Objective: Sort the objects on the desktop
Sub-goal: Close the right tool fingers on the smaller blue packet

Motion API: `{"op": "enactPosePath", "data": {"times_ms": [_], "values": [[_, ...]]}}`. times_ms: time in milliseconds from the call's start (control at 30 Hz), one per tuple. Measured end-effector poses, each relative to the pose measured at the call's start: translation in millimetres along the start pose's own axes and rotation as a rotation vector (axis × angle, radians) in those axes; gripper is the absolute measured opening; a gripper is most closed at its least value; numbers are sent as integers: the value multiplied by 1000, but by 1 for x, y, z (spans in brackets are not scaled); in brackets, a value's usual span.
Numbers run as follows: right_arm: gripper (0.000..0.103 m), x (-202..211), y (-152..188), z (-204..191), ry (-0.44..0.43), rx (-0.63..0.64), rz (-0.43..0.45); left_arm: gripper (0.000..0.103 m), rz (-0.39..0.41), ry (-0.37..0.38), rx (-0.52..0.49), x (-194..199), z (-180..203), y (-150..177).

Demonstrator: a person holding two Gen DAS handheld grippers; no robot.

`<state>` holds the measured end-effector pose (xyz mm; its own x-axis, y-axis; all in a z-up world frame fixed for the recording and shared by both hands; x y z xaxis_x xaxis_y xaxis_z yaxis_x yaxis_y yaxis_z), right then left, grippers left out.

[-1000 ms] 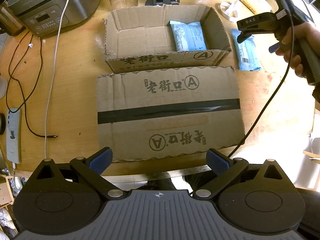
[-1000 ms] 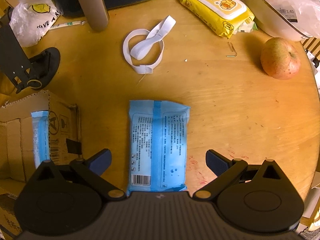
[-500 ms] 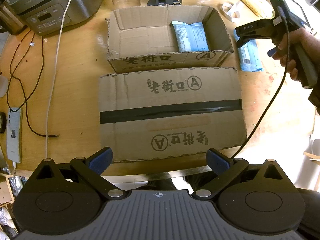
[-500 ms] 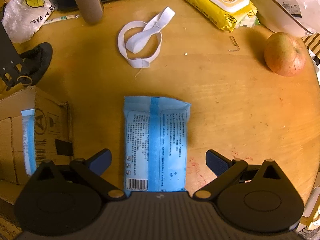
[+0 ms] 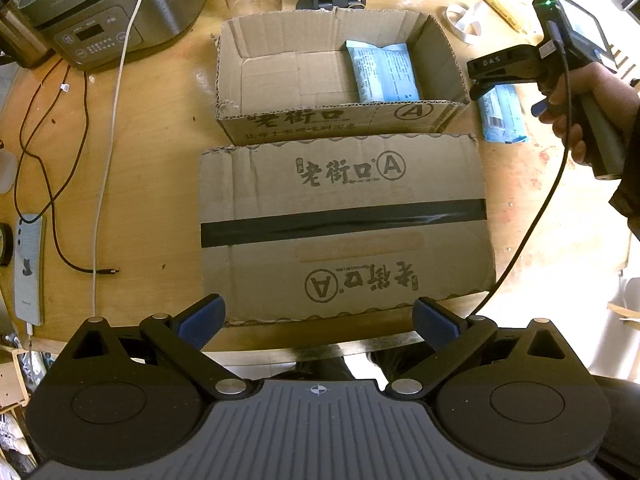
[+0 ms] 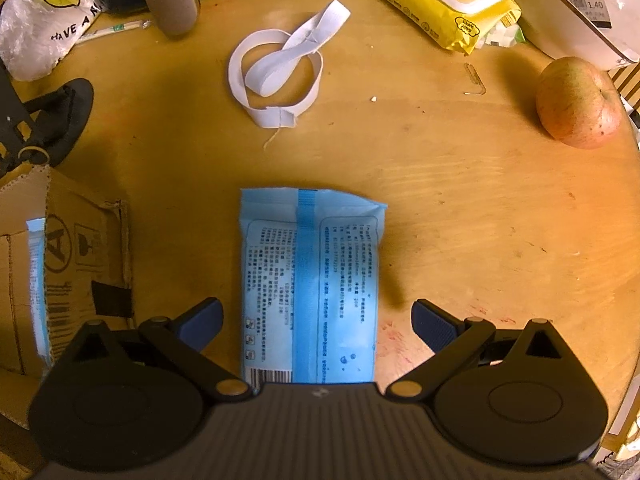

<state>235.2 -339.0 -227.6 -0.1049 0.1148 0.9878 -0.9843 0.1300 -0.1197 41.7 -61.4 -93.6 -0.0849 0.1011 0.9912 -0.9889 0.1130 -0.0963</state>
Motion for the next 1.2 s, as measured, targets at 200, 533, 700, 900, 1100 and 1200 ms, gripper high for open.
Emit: {"op": "enactPosePath", "data": {"times_ms": [200, 533, 700, 900, 1100, 1200], "values": [[103, -6, 2, -4, 14, 26, 2, 103, -1, 1, -1, 0, 0, -1], [103, -7, 6, -1, -10, 5, 6, 103, -5, 4, -6, -2, 2, -2], [103, -7, 7, -2, -12, 6, 12, 103, -6, 5, -9, -2, 2, -3], [103, -6, 8, -3, -12, 7, 13, 103, -6, 5, -9, -2, 2, -3], [91, -3, 9, -5, -30, 3, 20, 103, -7, 4, -5, -2, 0, -2], [65, 7, 9, -8, -33, 19, 47, 103, -7, 3, -1, -2, -1, -1]]}}
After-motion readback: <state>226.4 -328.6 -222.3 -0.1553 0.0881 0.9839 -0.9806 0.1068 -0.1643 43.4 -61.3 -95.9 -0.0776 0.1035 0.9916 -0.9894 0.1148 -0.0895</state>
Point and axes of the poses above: each gripper's, at about its wrist camera, not at the fingertips, and x roughly against the way its jaws point, z to its right, y to its underside, the point moved 6 cm from there along -x, roughly the way its jaws point, and after that the axes turned 4 degrees about y, right-handed, at the moved point
